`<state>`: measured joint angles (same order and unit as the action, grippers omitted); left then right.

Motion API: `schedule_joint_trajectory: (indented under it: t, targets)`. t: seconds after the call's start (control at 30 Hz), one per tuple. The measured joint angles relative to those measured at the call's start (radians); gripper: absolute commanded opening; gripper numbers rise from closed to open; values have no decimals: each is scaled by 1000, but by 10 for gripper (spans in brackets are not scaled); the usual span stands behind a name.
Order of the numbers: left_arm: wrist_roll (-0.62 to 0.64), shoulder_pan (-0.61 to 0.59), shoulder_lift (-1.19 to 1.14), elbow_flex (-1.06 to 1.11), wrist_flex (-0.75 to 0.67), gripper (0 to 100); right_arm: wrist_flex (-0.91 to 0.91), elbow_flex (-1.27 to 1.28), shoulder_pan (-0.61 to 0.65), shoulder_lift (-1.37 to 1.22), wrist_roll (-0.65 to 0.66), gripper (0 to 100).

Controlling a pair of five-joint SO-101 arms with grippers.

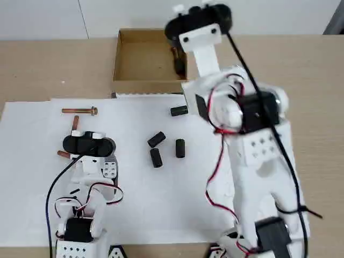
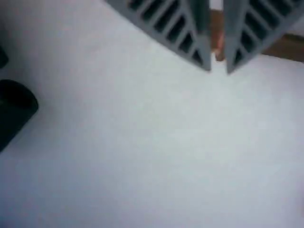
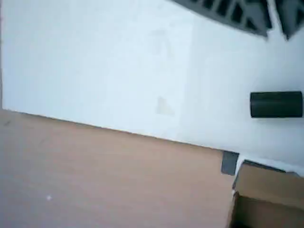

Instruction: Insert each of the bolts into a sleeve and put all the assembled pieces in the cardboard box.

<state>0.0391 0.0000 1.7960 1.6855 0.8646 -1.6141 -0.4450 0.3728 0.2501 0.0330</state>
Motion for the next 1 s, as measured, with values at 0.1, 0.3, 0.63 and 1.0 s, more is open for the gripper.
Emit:
schedule_joint_trajectory:
  t: [0.1, 0.3, 0.63, 1.0]
  targets:
    - [0, 0, 0, 0, 0, 6, -37, 0, 0, 54, -31, 4]
    - [0, 0, 0, 0, 0, 6, -48, 130, 0, 218, -43, 4]
    - [0, 0, 0, 0, 0, 6, -26, 635, 2, 609, -49, 4]
    - [0, 0, 0, 0, 0, 6, 362, 1151, 14, 684, -123, 9]
